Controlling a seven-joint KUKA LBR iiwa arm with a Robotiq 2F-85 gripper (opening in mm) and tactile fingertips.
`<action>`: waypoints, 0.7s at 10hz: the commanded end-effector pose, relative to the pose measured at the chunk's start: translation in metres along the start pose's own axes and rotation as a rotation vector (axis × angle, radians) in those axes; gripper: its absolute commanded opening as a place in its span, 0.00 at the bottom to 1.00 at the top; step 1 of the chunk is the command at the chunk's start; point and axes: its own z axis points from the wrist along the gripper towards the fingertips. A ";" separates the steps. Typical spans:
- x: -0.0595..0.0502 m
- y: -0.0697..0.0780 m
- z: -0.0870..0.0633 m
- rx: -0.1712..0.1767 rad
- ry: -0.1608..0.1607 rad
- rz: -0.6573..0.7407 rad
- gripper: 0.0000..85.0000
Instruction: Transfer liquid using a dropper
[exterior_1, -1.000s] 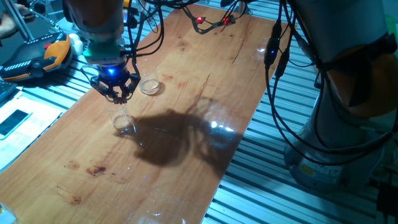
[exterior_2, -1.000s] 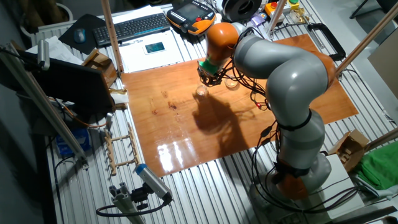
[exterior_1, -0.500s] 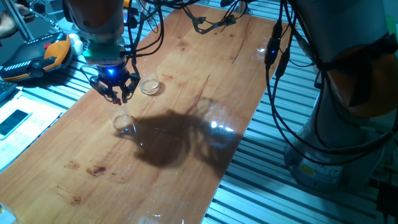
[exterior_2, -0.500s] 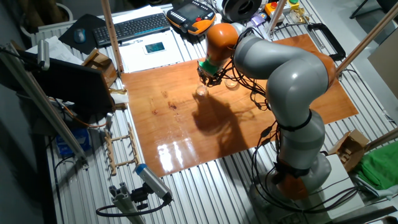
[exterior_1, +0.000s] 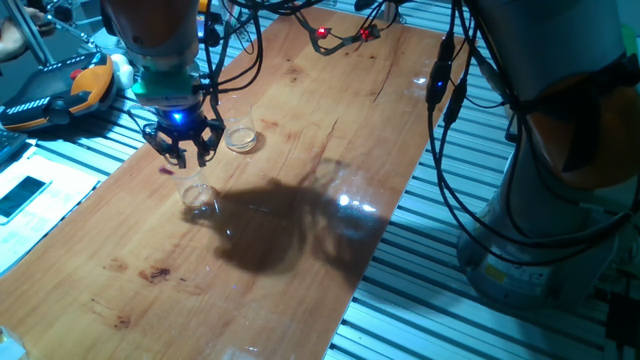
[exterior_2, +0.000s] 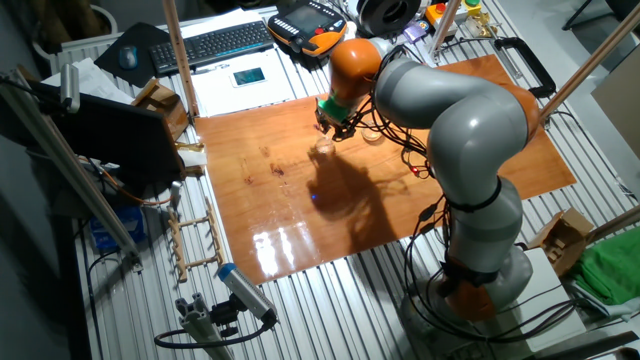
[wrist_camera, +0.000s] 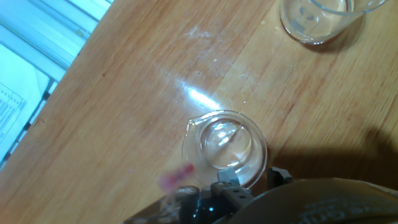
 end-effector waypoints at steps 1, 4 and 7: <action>0.001 0.000 0.000 0.001 -0.001 0.000 0.41; 0.004 0.002 -0.014 0.006 -0.001 -0.006 0.42; 0.016 0.002 -0.024 0.005 0.000 0.029 0.41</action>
